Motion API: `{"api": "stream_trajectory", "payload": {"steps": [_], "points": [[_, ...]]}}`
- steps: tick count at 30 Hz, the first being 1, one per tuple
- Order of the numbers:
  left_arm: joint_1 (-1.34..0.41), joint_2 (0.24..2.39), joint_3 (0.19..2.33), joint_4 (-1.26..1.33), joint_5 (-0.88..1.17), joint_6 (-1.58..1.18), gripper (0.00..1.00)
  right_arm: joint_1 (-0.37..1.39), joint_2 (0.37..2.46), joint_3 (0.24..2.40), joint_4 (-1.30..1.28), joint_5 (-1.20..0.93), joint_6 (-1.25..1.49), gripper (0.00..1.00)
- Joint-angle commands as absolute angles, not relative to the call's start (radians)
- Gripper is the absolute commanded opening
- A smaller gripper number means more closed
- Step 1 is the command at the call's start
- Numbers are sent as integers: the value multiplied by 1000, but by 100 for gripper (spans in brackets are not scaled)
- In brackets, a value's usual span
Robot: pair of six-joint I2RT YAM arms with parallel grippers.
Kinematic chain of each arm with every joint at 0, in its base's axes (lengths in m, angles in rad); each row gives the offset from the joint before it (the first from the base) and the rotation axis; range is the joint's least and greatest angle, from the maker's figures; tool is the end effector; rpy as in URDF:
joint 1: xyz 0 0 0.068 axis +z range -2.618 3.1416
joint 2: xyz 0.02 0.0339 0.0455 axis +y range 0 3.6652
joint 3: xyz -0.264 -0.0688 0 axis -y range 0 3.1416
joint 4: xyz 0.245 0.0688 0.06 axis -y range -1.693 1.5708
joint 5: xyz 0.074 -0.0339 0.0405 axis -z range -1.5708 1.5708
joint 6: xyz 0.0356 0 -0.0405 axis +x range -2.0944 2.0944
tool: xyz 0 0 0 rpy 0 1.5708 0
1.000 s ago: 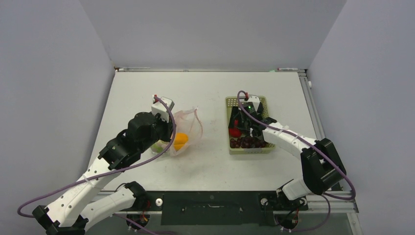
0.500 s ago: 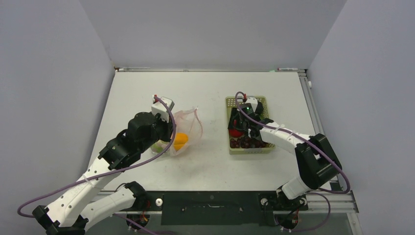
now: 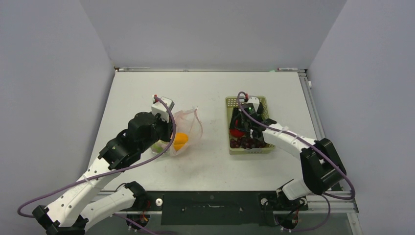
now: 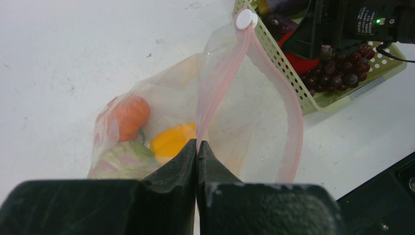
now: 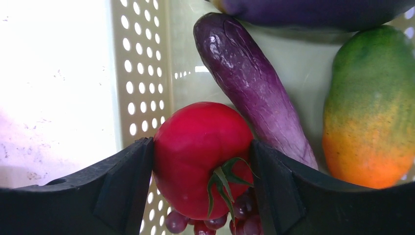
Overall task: Place the food in the zip-top bag and seal the zipper
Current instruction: Pick up the fake vegetable from the bin.
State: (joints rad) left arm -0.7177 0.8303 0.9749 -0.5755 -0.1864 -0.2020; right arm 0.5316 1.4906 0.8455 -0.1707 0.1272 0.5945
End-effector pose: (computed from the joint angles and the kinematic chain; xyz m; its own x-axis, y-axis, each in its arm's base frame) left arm 0.1360 -0.1099 0.3575 -0.4125 0.0984 -0.9056 0.4457 0.8888 -0.1065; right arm 0.2657 0.1510 0.1977 -0.7597 0.1977 -0.6195 -0.0029 0.9516 0.3073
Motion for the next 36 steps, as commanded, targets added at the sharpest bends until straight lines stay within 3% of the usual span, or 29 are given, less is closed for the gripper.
{"api": "stream_trajectory", "payload": {"steps": [1, 11, 26, 36], "points": [[-712, 821, 979, -531, -190, -198, 0, 537, 1393, 861, -199, 168, 580, 40], [-711, 820, 980, -532, -191, -198, 0, 579, 1271, 951, -289, 209, 553, 38], [-712, 821, 980, -533, -190, -199, 0, 851, 1177, 1144, -260, 234, 510, 38], [-712, 824, 981, -533, -191, -199, 0, 1079, 1245, 1222, -179, 262, 444, 38]]}}
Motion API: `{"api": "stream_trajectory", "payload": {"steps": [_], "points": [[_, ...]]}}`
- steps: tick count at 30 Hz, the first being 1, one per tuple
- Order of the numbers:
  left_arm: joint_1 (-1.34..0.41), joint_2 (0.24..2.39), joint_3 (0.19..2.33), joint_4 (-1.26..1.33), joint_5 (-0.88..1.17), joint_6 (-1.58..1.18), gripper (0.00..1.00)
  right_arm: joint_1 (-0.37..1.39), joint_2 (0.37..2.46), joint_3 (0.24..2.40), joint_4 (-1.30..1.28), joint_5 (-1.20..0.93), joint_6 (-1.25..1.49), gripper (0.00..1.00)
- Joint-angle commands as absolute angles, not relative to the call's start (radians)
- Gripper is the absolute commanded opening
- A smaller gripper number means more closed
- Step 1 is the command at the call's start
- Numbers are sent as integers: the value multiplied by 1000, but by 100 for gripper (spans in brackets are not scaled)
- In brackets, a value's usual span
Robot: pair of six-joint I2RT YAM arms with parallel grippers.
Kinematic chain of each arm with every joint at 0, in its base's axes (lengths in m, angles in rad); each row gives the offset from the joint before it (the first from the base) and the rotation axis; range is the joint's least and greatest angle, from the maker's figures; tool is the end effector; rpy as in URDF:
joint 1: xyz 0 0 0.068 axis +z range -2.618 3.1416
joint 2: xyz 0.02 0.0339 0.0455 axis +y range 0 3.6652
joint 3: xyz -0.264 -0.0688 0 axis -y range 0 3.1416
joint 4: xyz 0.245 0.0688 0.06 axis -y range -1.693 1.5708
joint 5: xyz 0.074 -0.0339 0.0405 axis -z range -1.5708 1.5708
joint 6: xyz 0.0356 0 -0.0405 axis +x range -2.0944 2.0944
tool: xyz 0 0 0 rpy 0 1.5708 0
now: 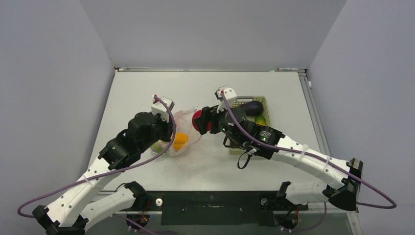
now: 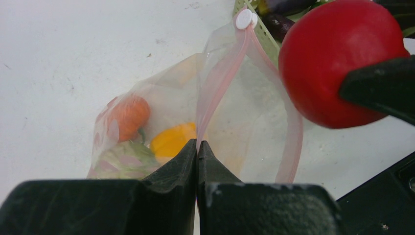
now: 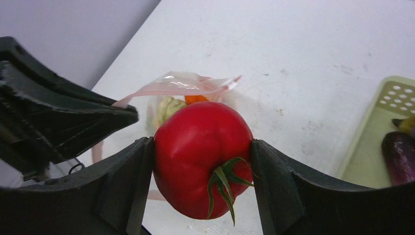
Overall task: Place the food in the zip-top bag and seal the zipper
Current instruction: Pick up the fake vegetable from the bin, then place the fake vegetable in the zipper food storage bag.
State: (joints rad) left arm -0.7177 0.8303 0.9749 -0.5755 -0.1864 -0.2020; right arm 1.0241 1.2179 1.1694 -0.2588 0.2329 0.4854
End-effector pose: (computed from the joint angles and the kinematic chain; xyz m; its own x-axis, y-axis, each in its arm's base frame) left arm 0.1360 -0.1099 0.3575 -0.4125 0.0984 -0.9056 0.4457 0.8888 -0.1065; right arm 0.1525 0.2349 0.3764 -0.4735 0.0951 -0.8756 -0.5606 0.7342 0.3830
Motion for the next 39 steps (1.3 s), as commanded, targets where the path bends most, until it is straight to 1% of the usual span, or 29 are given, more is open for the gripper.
{"api": "stream_trajectory", "payload": {"steps": [1, 6, 9, 12, 19, 22, 32, 39], "points": [[-712, 824, 982, -532, -192, -199, 0, 1088, 1254, 1229, -174, 263, 437, 38], [-712, 822, 980, -534, -191, -199, 0, 1130, 1301, 1258, -166, 278, 416, 39], [-712, 822, 980, -532, -190, -201, 0, 1134, 1332, 1267, -160, 282, 417, 39], [-712, 821, 980, -531, -190, -201, 0, 1135, 1362, 1275, -151, 285, 417, 42], [-712, 821, 980, -531, -187, -201, 0, 1135, 1448, 1301, -138, 320, 414, 42], [-712, 822, 980, -531, -186, -201, 0, 1133, 1481, 1309, -127, 338, 419, 44], [-712, 829, 981, -532, -176, -201, 0, 1127, 1573, 1315, -52, 429, 452, 45], [-712, 833, 982, -533, -175, -201, 0, 1125, 1611, 1298, 30, 528, 442, 50]]}}
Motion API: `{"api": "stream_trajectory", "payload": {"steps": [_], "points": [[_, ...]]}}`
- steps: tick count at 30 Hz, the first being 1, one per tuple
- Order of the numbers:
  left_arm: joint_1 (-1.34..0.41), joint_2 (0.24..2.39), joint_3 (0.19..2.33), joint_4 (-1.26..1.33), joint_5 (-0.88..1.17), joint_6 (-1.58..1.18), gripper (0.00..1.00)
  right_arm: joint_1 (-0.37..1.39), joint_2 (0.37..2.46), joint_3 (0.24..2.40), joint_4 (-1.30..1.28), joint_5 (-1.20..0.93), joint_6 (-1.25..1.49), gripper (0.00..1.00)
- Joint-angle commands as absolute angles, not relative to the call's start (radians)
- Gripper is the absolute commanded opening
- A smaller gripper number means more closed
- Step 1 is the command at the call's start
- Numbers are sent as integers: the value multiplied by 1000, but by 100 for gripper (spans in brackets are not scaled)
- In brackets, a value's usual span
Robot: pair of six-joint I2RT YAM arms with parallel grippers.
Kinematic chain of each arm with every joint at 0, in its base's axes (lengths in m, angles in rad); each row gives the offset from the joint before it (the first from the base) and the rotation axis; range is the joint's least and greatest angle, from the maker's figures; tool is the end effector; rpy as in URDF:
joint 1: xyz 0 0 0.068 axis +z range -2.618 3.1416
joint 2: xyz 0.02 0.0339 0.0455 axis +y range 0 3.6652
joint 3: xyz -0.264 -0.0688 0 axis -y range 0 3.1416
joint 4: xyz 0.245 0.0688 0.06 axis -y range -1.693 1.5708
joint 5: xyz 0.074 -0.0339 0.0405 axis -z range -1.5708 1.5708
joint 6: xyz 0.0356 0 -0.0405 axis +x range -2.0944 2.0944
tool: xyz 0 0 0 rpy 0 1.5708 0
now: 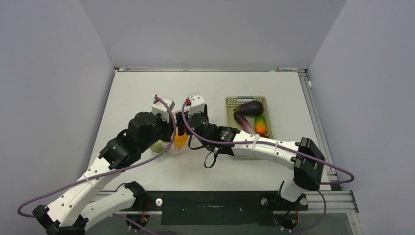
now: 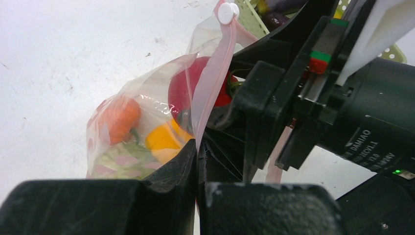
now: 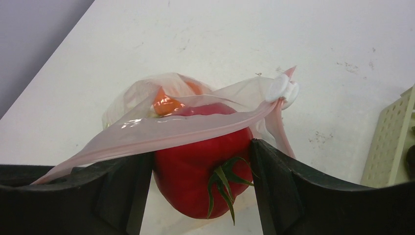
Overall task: Place the food in the zip-top bag and seal the zipper
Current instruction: Place the fake vegetable in the zipper food storage bag.
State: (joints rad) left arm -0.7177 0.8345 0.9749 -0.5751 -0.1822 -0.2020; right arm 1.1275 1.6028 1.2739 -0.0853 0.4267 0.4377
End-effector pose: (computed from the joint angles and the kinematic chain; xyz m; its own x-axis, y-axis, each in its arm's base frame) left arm 0.1367 -0.1107 0.3569 -0.4157 0.1010 -0.9039 0.4487 0.8872 -0.1072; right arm 0.1751 0.3343 0.3122 -0.4360 -0.0187 -0.8997 -0.5245 0.8177 0.2372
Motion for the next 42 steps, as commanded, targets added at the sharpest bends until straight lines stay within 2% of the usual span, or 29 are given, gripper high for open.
{"api": "stream_trajectory", "payload": {"steps": [1, 6, 9, 13, 15, 26, 42], "points": [[-712, 833, 982, -533, -175, -201, 0, 1123, 1614, 1293, 45, 535, 442, 52], [-712, 838, 982, -533, -178, -201, 0, 1117, 1628, 1267, 107, 569, 446, 70], [-711, 839, 980, -533, -179, -201, 0, 1111, 1633, 1259, 121, 560, 455, 77], [-712, 841, 981, -533, -179, -201, 0, 1105, 1631, 1247, 134, 548, 465, 93], [-712, 842, 982, -533, -181, -200, 0, 1100, 1629, 1244, 136, 534, 467, 97], [-712, 842, 981, -536, -190, -201, 0, 1097, 1587, 1247, 76, 448, 468, 99], [-711, 848, 982, -535, -189, -202, 0, 1095, 1391, 1204, -81, 403, 458, 95]]}}
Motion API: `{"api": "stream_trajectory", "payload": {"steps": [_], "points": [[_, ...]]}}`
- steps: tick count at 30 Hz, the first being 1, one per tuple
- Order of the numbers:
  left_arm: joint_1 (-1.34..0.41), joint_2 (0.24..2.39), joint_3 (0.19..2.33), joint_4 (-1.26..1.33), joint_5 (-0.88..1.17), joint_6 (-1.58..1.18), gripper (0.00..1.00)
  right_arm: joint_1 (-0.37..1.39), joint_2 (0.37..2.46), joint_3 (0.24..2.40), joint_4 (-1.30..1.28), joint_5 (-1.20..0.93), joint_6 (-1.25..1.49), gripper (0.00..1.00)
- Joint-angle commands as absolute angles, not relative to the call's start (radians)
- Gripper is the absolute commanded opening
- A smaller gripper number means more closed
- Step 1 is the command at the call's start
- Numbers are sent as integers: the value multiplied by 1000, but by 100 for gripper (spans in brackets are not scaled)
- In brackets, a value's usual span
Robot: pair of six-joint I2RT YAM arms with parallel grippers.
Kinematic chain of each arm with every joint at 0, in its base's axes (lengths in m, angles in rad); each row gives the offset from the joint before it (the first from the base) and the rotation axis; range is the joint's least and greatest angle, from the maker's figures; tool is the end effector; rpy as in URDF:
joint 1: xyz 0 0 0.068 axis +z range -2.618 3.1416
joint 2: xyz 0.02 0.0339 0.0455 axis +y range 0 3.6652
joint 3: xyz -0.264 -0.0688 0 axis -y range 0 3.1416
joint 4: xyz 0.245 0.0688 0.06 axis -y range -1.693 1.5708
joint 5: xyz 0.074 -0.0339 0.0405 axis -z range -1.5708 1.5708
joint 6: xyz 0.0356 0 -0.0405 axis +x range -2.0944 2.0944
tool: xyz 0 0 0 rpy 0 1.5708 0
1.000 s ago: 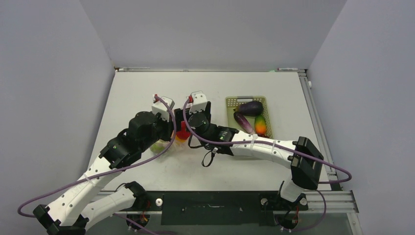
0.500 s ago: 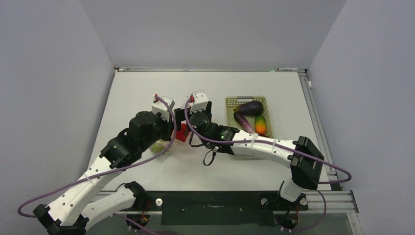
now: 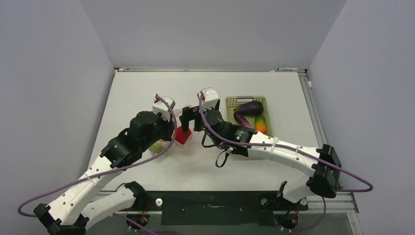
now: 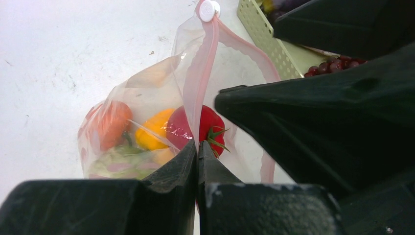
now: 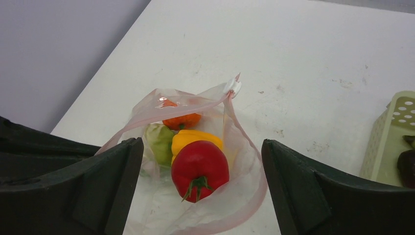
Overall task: Place the food in the zip-top bag and seal the zipper
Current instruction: Place the fake vegetable in the zipper food storage bag.
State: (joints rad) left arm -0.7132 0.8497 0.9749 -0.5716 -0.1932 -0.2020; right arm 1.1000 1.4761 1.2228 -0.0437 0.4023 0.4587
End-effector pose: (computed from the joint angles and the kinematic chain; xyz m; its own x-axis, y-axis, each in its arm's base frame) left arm 0.1403 -0.1123 0.3549 -0.4224 0.1051 -0.9003 0.4352 0.8948 -0.0998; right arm 0.1709 0.3050 0.3418 -0.4069 0.0987 -0.9081 -0.5242 0.7889 0.3207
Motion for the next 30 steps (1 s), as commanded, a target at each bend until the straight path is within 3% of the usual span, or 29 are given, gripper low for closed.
{"api": "stream_trajectory", "payload": {"steps": [1, 19, 30], "points": [[-710, 848, 982, -534, -189, -202, 0, 1093, 1379, 1200, -95, 409, 456, 95], [-710, 844, 983, -535, -181, -202, 0, 860, 1136, 1088, -417, 494, 452, 94], [-710, 838, 986, -536, -166, -204, 0, 740, 1150, 1045, -574, 592, 442, 93]]}}
